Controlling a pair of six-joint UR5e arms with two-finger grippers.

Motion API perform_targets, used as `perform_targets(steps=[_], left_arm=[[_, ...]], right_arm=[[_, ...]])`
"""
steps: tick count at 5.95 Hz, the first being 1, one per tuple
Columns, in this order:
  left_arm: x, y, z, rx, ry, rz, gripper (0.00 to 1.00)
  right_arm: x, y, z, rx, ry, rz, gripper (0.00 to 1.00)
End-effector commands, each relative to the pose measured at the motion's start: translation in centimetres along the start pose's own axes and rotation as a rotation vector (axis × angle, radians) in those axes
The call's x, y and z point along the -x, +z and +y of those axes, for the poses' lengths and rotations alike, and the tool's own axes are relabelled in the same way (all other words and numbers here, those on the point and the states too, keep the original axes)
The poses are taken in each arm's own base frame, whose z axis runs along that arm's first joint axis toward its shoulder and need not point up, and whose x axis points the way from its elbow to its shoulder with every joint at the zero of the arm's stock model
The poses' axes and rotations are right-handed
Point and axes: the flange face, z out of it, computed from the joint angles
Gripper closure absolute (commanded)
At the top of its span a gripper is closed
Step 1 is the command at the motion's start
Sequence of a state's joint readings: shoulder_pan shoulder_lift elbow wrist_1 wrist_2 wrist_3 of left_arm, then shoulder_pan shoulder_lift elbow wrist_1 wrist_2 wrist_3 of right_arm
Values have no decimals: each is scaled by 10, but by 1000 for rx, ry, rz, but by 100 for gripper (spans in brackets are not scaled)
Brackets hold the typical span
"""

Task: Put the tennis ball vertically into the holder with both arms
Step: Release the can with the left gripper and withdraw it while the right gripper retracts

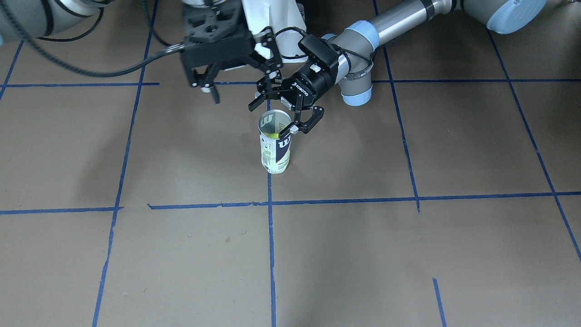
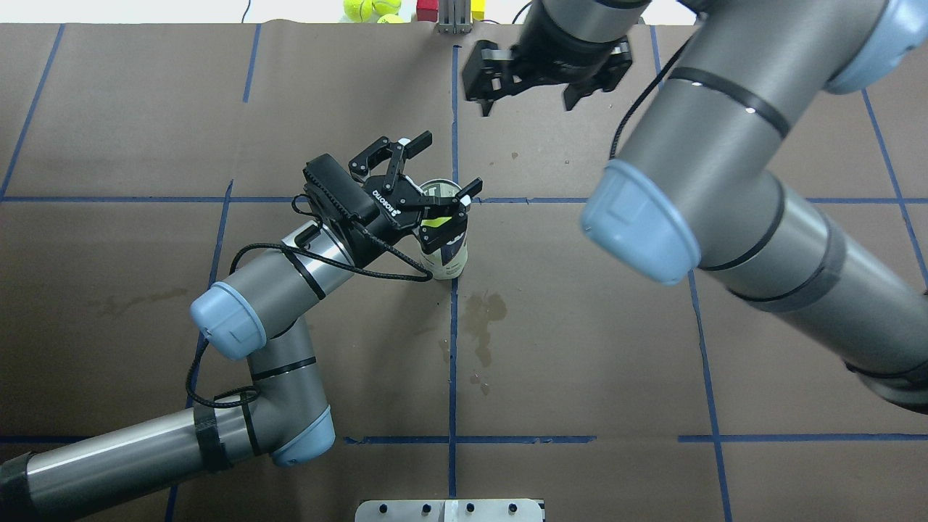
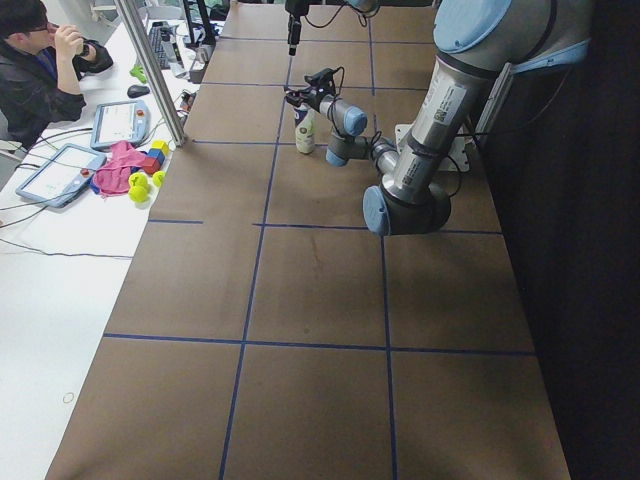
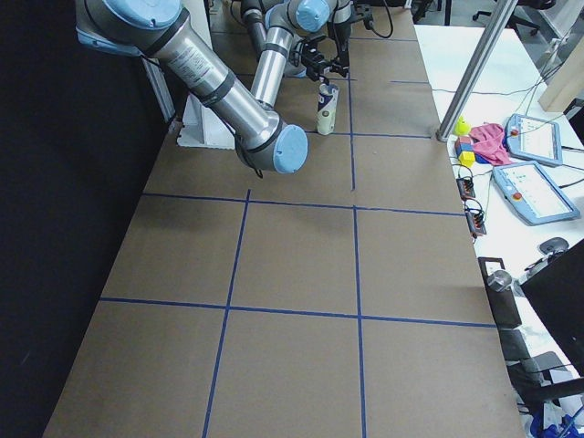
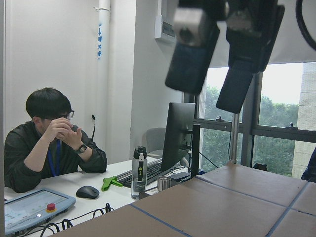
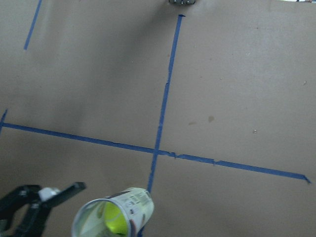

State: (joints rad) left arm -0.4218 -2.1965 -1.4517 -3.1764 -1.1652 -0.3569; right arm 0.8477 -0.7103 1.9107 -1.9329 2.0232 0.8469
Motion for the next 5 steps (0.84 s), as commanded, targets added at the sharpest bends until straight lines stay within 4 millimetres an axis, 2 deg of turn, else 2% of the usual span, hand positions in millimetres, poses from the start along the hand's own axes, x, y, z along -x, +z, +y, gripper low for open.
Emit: perform_targets(steps=[1, 2, 3, 4, 5], left_arm=[[-2, -6, -47, 100, 59, -22, 5], [0, 1, -60, 192, 104, -53, 5], [4, 4, -81, 278, 145, -95, 4], [20, 9, -93, 389, 183, -104, 2], [52, 15, -96, 513, 226, -121, 0]], right_arm=[[-89, 2, -11, 19, -86, 54, 0], [-151, -1, -13, 37, -164, 77, 0], [-218, 0, -11, 70, -254, 100, 0], [-282, -8, -7, 96, -329, 116, 0], [-367, -24, 13, 126, -388, 99, 0]])
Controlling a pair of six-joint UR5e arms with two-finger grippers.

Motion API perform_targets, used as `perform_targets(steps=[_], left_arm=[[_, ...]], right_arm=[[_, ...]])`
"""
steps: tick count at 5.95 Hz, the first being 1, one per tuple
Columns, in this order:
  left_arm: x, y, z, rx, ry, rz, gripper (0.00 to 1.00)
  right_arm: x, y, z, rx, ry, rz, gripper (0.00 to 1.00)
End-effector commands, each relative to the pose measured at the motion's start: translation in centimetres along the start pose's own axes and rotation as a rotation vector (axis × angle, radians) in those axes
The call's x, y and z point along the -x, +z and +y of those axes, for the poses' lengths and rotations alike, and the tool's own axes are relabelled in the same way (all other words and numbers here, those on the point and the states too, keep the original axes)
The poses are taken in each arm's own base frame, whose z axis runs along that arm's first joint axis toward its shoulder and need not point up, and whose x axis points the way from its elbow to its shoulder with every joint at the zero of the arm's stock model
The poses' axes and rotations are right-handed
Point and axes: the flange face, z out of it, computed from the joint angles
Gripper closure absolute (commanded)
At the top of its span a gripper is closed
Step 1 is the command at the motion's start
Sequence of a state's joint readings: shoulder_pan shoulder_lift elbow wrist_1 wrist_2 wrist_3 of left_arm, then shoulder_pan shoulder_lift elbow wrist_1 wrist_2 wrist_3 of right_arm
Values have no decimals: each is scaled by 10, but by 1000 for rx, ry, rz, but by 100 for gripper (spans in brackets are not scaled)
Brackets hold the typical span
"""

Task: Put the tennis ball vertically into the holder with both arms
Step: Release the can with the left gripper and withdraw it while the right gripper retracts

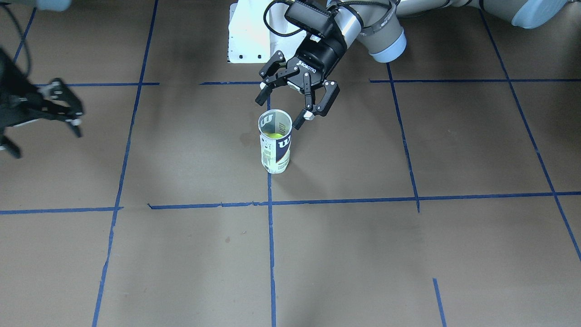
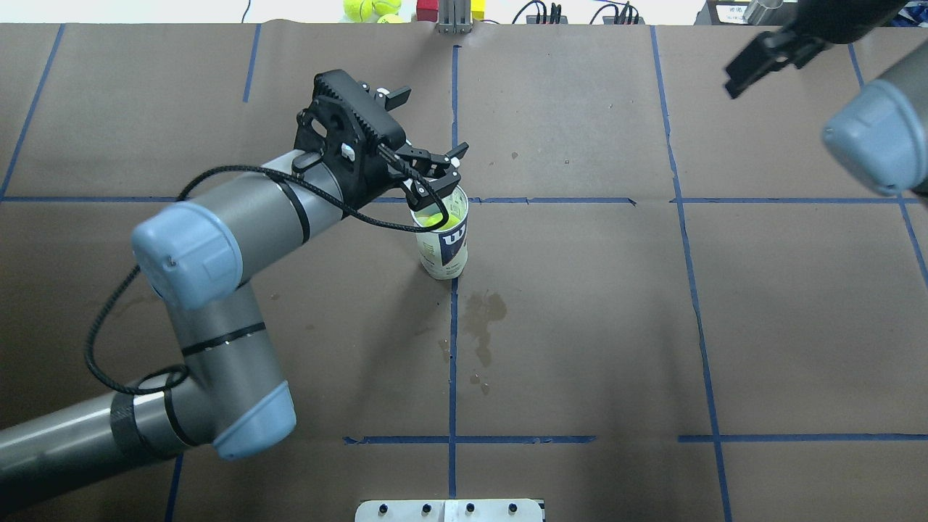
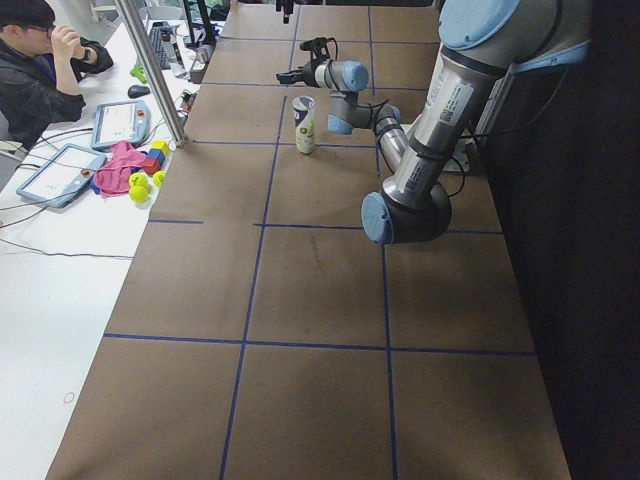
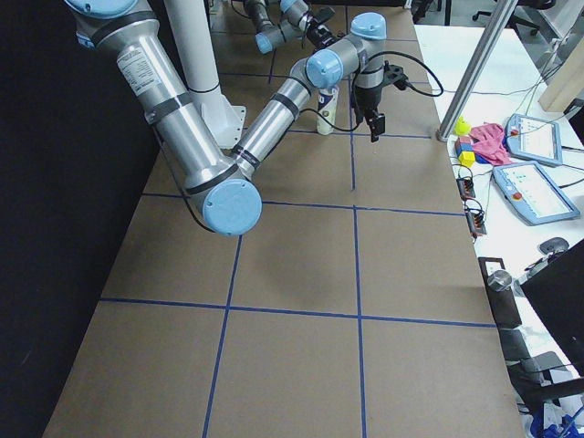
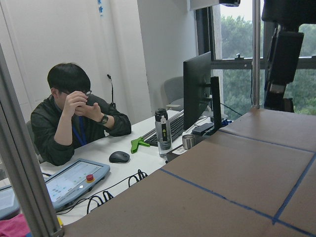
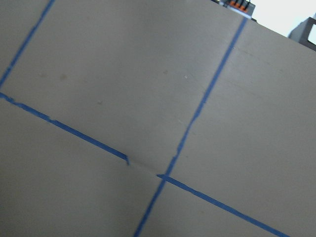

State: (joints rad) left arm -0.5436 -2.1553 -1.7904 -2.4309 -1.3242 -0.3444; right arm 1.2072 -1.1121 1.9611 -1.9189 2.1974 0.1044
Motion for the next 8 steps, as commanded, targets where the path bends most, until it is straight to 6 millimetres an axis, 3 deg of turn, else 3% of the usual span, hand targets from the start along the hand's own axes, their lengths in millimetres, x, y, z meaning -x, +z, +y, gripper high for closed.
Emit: perform_targets(steps=[1, 2, 3, 4, 5, 6, 7, 8], left_arm=[[49, 4, -12, 201, 179, -28, 0], [85, 5, -12, 334, 221, -77, 0], [127, 0, -11, 421, 201, -81, 0], [167, -5, 20, 533, 185, -142, 0], [208, -11, 28, 661, 247, -177, 0], [259, -29, 27, 781, 411, -133, 0], [301, -51, 54, 915, 336, -141, 0], [361, -85, 79, 1004, 208, -161, 0]], right_arm=[[-139, 1, 106, 58, -116, -5, 0], [-187, 3, 160, 86, -157, 3, 0], [-214, 16, 210, 113, -96, 2, 0], [-244, 31, 251, 133, -21, -1, 0], [-263, 48, 268, 157, 16, -9, 0], [-271, 65, 293, 195, 52, -25, 0], [-279, 81, 315, 233, 84, -36, 0], [-287, 92, 323, 254, 104, -46, 0]])
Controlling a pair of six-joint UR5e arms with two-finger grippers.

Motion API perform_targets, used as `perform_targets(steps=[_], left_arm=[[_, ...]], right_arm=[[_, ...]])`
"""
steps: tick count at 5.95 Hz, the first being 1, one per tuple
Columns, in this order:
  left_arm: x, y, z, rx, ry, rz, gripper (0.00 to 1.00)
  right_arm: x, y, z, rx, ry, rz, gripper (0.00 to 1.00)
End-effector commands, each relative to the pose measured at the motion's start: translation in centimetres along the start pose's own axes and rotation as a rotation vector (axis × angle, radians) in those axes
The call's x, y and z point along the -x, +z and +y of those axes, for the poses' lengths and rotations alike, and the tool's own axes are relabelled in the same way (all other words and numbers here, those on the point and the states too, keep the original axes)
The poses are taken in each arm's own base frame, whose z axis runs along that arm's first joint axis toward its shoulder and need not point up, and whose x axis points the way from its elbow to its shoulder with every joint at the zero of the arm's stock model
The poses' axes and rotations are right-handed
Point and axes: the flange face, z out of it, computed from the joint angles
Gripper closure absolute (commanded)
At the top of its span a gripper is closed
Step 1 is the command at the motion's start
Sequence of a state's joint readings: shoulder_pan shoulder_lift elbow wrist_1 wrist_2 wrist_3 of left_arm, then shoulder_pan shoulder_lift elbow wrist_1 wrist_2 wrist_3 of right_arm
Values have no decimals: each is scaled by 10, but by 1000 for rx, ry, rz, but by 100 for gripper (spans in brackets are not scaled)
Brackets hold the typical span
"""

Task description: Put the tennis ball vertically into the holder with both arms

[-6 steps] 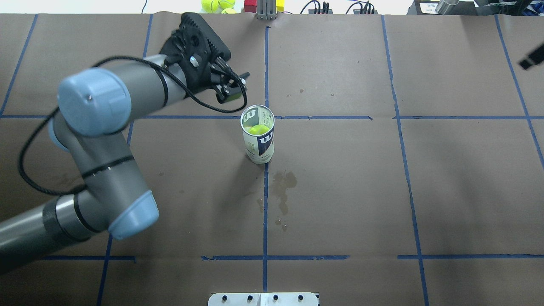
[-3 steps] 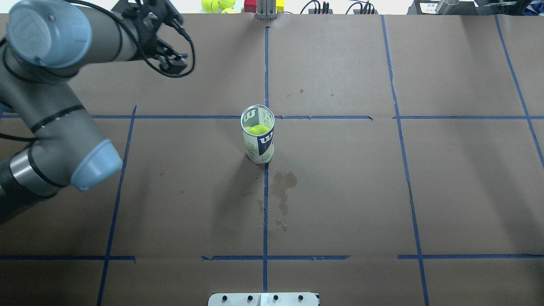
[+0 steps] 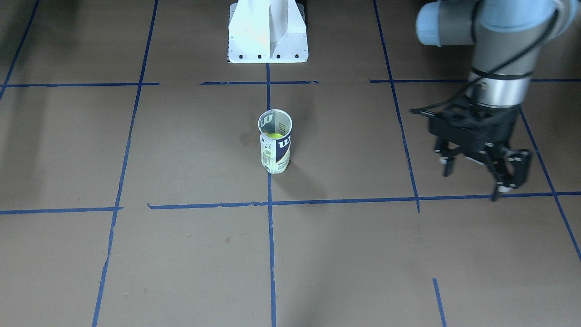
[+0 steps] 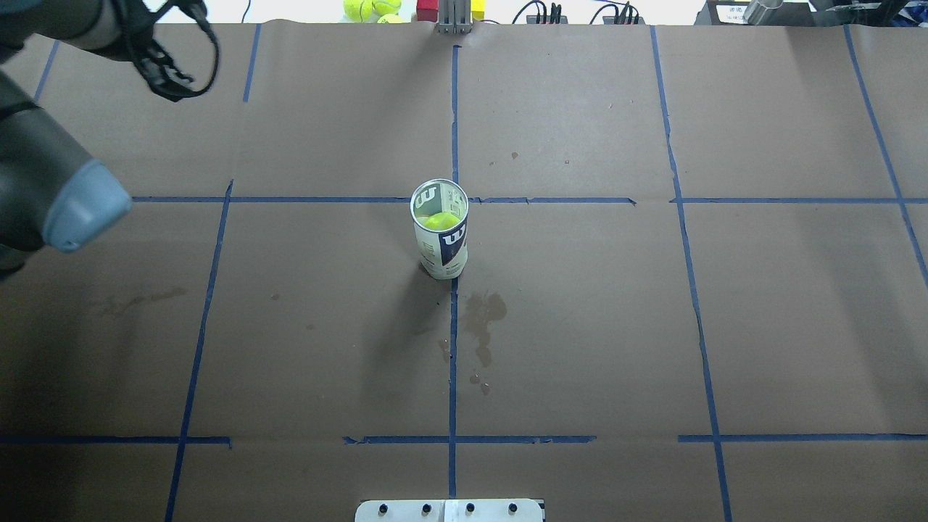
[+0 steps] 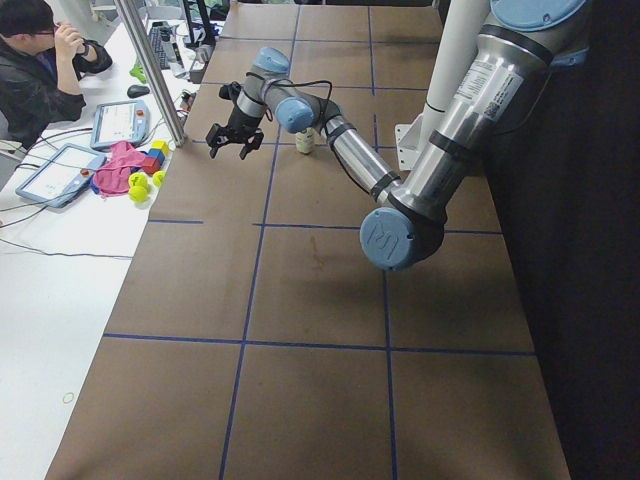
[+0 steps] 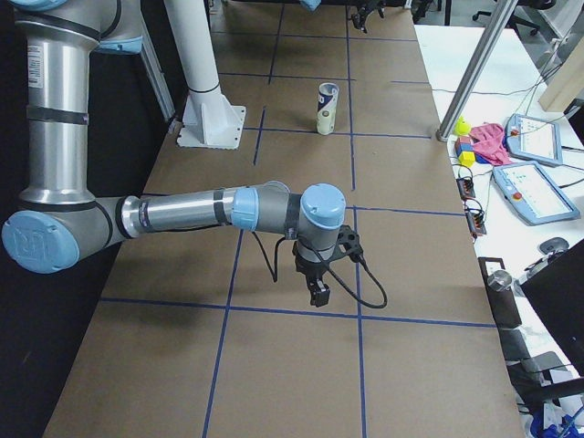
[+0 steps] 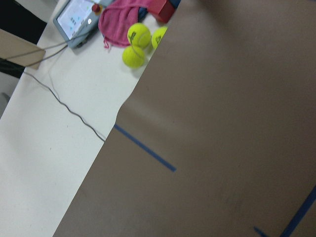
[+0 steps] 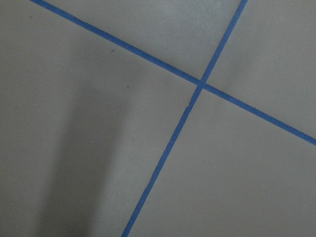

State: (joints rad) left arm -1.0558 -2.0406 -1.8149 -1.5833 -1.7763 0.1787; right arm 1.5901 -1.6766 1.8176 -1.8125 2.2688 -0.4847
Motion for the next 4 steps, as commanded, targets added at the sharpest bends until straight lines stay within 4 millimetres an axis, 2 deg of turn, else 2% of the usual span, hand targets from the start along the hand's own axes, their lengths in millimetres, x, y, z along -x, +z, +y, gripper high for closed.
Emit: perform_targets(steps=[1, 2, 3, 4], left_arm=[[112, 14, 131, 129, -302, 202, 0], [161, 38, 219, 196, -583, 295, 0], [172, 44, 268, 248, -740, 281, 0], [150, 68, 327, 319, -795, 297, 0]], right_arm=[[-15, 20, 5, 33, 25, -19, 0], [-15, 19, 4, 31, 29, -19, 0], [-14, 20, 6, 33, 32, -22, 0], [-15, 20, 6, 34, 35, -23, 0]])
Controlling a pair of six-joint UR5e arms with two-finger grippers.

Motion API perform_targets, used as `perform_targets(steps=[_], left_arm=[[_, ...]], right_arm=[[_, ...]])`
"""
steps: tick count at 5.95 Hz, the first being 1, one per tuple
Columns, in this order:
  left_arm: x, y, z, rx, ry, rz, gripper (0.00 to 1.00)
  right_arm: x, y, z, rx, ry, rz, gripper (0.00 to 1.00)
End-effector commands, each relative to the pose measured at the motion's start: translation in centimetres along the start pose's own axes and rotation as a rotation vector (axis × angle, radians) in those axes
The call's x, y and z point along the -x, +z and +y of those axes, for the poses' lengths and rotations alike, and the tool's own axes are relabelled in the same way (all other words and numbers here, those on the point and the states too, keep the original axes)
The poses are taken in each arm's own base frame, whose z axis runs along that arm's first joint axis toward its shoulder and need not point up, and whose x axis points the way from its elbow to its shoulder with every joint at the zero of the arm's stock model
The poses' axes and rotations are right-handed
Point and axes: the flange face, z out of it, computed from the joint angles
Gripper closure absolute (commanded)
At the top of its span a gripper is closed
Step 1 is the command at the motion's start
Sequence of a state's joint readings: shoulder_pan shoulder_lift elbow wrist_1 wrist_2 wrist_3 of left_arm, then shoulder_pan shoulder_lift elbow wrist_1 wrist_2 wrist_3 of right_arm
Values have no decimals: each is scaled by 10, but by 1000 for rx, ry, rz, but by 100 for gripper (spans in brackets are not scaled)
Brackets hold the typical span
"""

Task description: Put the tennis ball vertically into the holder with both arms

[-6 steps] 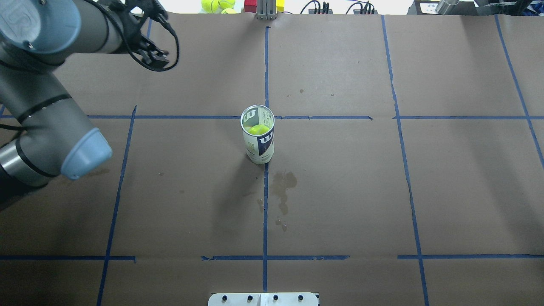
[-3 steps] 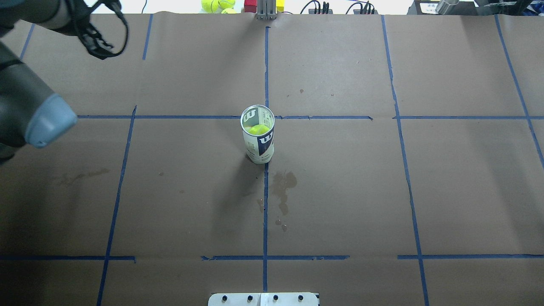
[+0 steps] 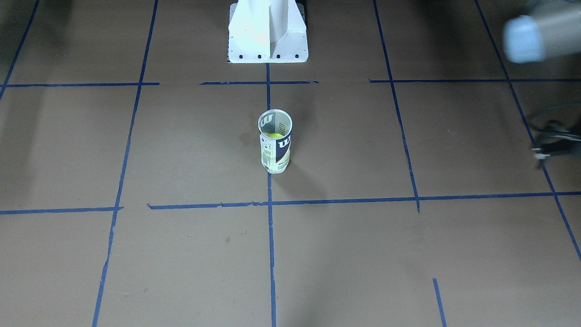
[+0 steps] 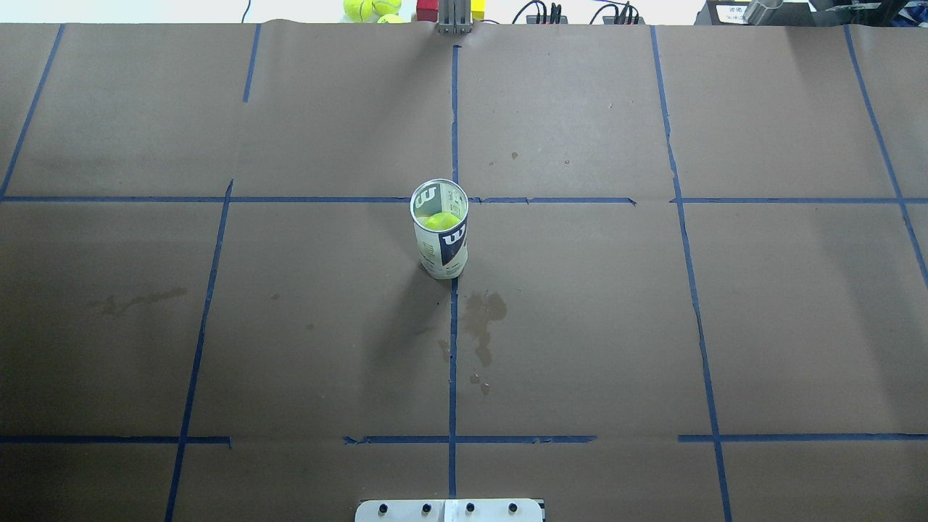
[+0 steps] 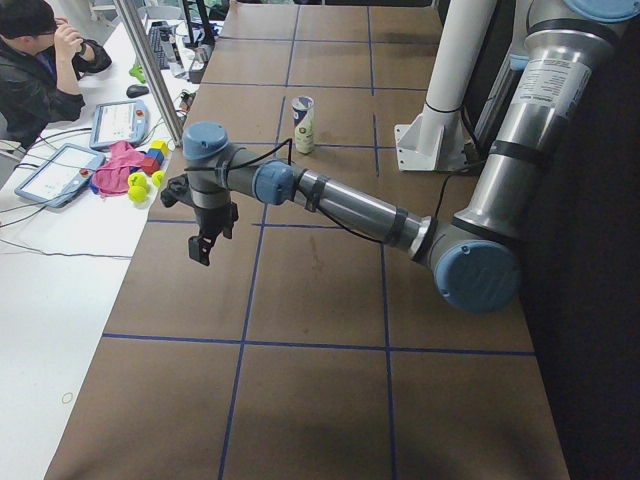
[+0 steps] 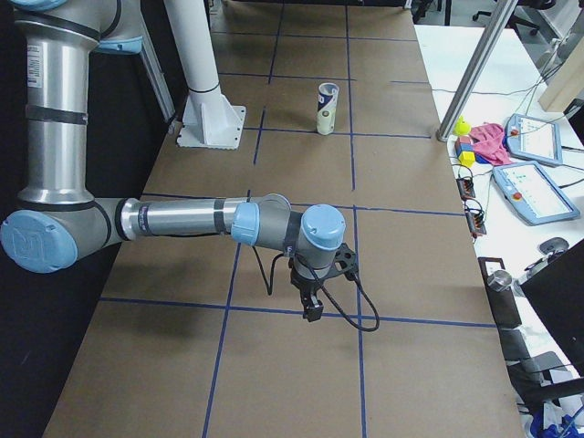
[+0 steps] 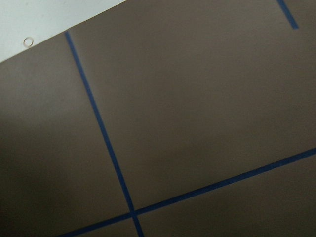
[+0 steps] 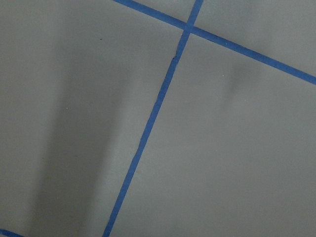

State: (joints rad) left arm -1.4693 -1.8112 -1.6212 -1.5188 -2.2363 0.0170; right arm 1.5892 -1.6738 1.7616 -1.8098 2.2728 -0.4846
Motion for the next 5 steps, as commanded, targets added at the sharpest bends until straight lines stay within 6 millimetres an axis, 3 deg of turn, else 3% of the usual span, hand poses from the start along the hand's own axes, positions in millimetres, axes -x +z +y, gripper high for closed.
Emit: perform_targets(steps=[1, 3, 5], left_arm=[[64, 66, 120, 124, -174, 7, 0], [73, 71, 146, 139, -201, 13, 0], [54, 71, 145, 128, -210, 205, 0]], right_arm=[[-1, 3, 0, 5, 6, -3, 0], [-3, 7, 4, 9, 12, -14, 0], [-3, 8, 5, 11, 15, -18, 0]])
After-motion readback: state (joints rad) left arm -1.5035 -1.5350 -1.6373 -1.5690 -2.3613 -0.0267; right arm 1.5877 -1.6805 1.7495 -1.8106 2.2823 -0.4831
